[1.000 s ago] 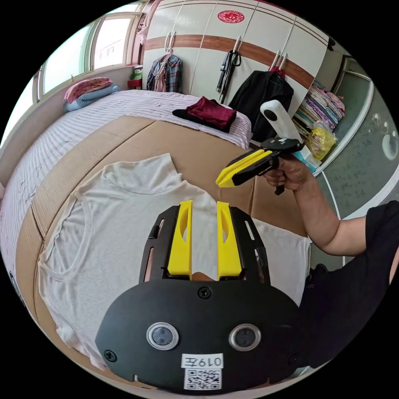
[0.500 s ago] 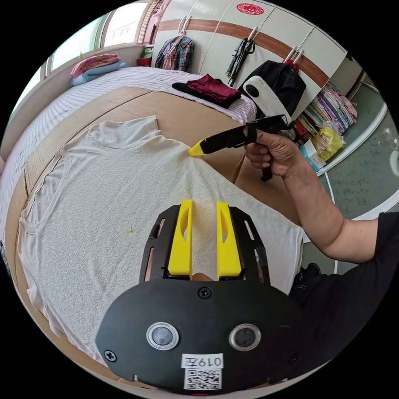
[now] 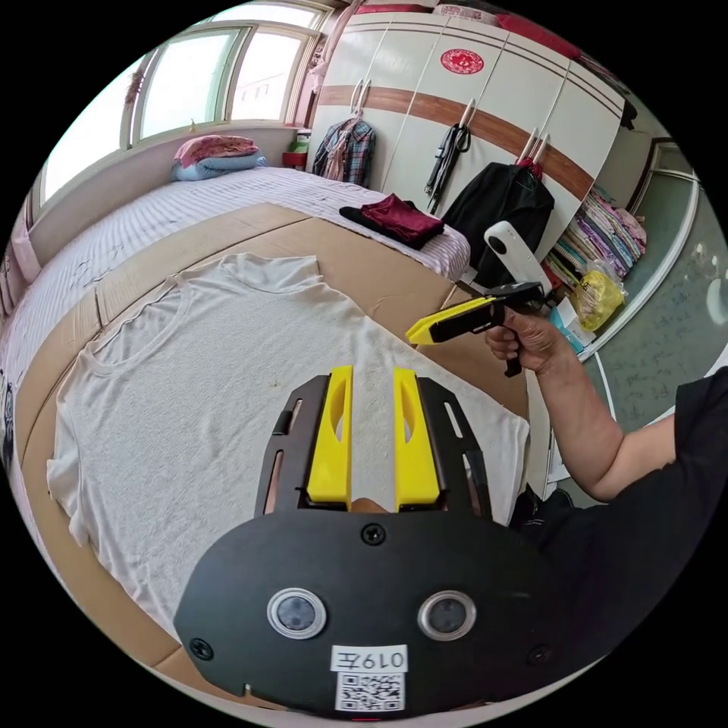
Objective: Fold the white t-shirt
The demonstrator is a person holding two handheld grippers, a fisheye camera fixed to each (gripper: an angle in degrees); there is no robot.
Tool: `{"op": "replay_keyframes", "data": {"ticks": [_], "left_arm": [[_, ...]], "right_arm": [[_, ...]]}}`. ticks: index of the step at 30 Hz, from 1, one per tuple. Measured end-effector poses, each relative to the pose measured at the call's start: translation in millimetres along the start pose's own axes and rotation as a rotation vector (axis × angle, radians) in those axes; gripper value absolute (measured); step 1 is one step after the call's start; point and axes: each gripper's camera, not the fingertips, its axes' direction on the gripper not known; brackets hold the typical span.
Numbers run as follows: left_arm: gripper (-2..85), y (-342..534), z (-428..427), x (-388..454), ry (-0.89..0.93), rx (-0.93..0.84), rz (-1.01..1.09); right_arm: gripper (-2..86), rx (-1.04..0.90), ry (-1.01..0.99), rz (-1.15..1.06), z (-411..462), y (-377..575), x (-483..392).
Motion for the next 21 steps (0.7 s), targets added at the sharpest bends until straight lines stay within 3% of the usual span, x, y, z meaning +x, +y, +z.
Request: {"op": "replay_keyframes", "data": {"ticks": [9, 17, 21], "left_arm": [[6.5, 132.3, -85.4, -10.1, -0.128, 0.045, -0.179], [6.4, 219.2, -149.7, -44.2, -0.324, 0.115, -0.433], [6.9, 255.8, -181.8, -71.4, -0.367, 0.156, -0.594]], "right_arm": [[0.8, 0.016, 0.159, -0.065, 54.7, 54.7, 72.8], [0.0, 0.053, 0.259, -0.094, 106.5, 87.1, 154.0], [-0.3, 0.236, 0.326, -0.107, 113.5, 123.5, 187.1]]}}
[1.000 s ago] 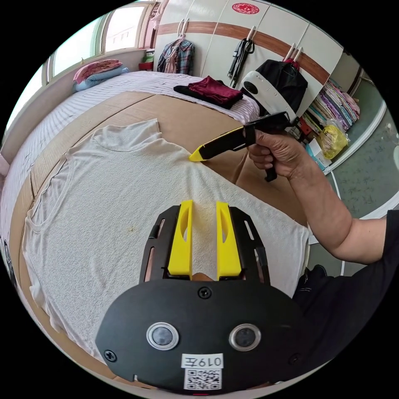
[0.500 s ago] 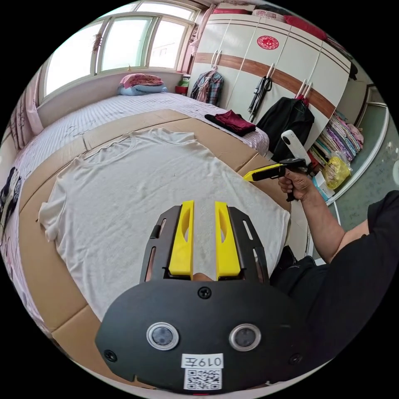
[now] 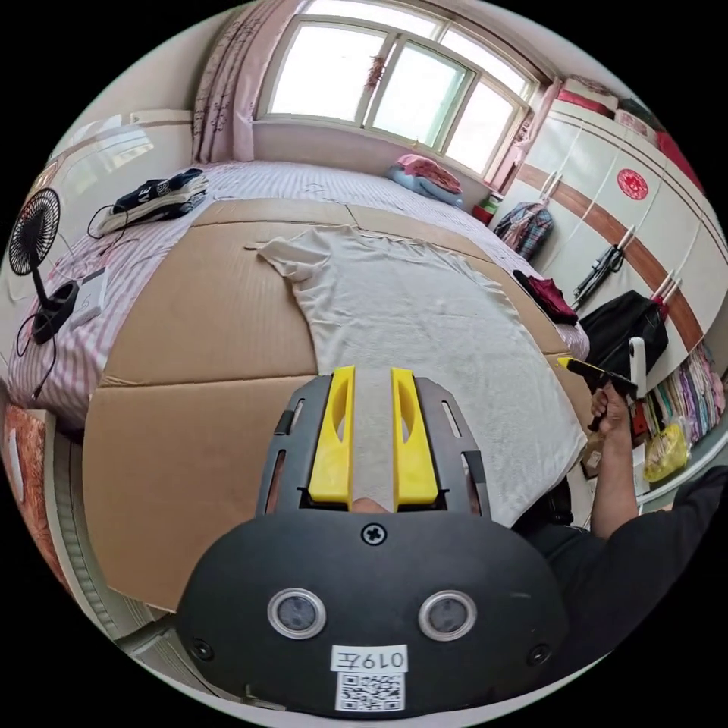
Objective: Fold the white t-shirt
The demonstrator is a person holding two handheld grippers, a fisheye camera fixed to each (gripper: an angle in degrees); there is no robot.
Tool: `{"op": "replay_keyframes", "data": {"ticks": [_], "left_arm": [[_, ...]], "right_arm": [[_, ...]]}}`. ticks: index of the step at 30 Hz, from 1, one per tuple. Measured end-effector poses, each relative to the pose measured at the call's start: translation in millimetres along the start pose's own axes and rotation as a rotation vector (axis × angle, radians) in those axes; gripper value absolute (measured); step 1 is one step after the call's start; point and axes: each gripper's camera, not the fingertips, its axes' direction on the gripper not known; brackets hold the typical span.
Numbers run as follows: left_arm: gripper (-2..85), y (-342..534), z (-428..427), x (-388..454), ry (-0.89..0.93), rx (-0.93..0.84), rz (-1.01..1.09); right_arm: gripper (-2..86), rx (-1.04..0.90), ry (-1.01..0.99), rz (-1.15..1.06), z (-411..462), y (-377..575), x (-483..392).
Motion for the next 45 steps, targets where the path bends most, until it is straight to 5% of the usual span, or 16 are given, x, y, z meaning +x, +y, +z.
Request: {"op": "replay_keyframes", "data": {"ticks": [6, 12, 18, 26, 31, 45], "left_arm": [[7.4, -22.4, -1.0, -40.2, -0.117, -0.036, -0.039], [8.9, -105.4, 34.9, -87.0, -0.049, -0.129, -0.03], [9.7, -150.0, 54.4, -98.5, -0.088, -0.203, 0.102], [9.1, -174.7, 34.1, -108.9, -0.077, -0.184, 0.12], [4.4, -192.1, 31.0, -122.6, -0.059, -0.21, 0.152], [1.0, -248.1, 3.9, -163.4, -0.014, -0.201, 0.163]], "right_arm": [[-0.1, 0.156, -0.012, -0.196, 29.0, 52.0, 3.5], [6.1, 0.092, -0.342, -0.584, 124.4, 82.0, -76.7], [5.3, 0.047, -0.318, -0.904, 215.6, 144.0, -142.2], [1.9, 0.16, -0.071, -0.949, 326.2, 162.4, -105.1], [7.8, -0.026, -0.18, -0.982, 393.9, 160.6, -77.5], [-0.9, -0.148, -0.101, -1.085, 535.7, 241.7, 9.2]]}}
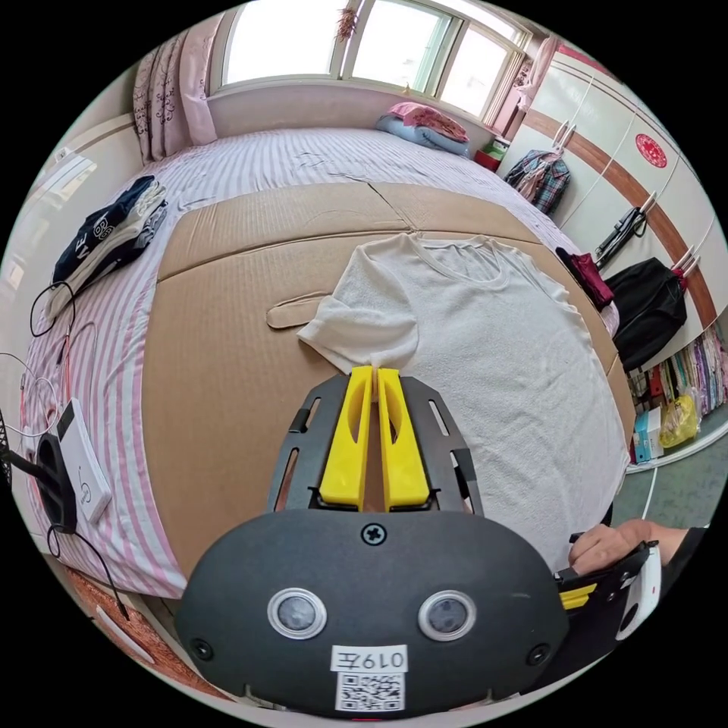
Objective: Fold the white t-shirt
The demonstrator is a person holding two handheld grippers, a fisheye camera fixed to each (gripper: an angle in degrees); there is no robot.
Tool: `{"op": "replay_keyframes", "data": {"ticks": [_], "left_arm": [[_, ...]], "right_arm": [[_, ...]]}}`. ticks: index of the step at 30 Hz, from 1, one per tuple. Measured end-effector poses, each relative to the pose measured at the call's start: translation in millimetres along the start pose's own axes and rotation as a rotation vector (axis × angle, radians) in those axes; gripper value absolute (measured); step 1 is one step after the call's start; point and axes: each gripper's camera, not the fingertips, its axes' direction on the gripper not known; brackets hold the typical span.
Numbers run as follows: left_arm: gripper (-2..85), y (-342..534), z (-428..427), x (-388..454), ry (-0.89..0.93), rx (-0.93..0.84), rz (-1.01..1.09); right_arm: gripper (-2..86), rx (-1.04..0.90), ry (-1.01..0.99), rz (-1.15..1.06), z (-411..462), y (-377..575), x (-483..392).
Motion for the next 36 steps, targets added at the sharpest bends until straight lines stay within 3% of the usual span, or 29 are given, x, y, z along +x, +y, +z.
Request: {"op": "replay_keyframes", "data": {"ticks": [20, 36], "left_arm": [[2.0, -48.8, -24.6, -23.5, -0.117, -0.175, 0.026], [7.6, -94.9, -74.4, -127.3, 0.112, -0.058, -0.19]], "right_arm": [[-0.7, 0.024, 0.038, -0.002, 57.9, 76.8, 50.6], [-0.8, 0.09, 0.012, -0.035, 41.1, 41.8, 98.9]]}}
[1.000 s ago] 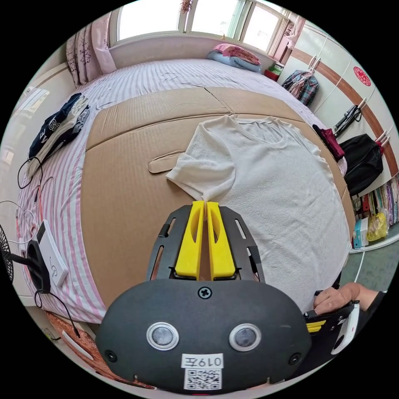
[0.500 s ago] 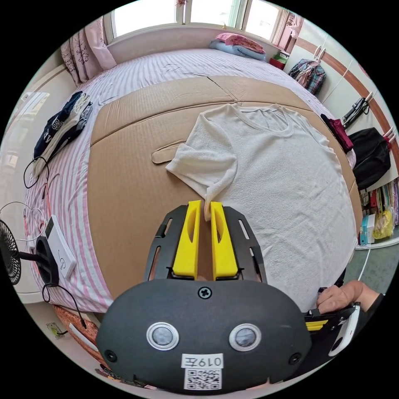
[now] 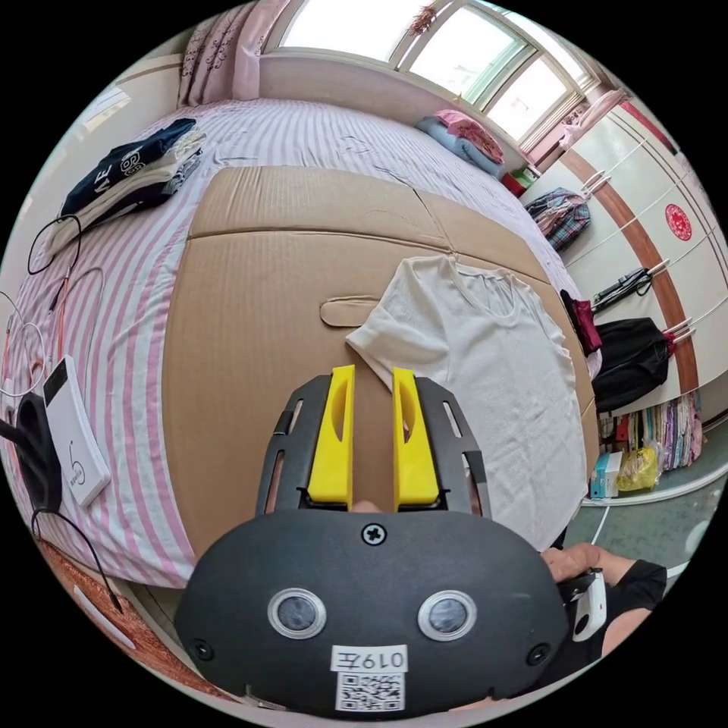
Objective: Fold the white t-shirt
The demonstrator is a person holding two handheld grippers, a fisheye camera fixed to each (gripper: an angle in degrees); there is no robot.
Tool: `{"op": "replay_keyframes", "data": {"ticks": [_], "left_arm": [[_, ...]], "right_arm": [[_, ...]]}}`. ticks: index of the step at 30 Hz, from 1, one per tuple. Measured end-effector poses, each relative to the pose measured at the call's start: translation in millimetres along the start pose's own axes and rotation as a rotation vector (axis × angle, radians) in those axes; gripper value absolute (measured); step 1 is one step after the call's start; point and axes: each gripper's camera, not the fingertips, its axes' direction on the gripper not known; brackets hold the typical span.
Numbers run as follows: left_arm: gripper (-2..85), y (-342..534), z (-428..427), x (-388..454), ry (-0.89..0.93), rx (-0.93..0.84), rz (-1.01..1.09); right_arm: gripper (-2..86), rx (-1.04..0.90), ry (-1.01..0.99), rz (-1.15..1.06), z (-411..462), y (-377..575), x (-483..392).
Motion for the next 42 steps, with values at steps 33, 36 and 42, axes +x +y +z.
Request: {"op": "replay_keyframes", "data": {"ticks": [33, 36, 42], "left_arm": [[1.7, -74.1, -16.3, -44.3, -0.108, -0.227, 0.076], [2.8, -74.9, -20.8, -46.8, -0.116, -0.22, 0.077], [6.8, -75.1, -27.5, -51.7, -0.013, -0.125, 0.077]], "right_arm": [[-1.0, 0.067, -0.148, 0.358, -84.7, -226.7, 228.5], [-1.0, 0.085, -0.124, 0.362, -94.4, -259.5, 256.5], [-0.9, 0.052, -0.008, 0.401, -87.3, -346.6, 377.2]]}}
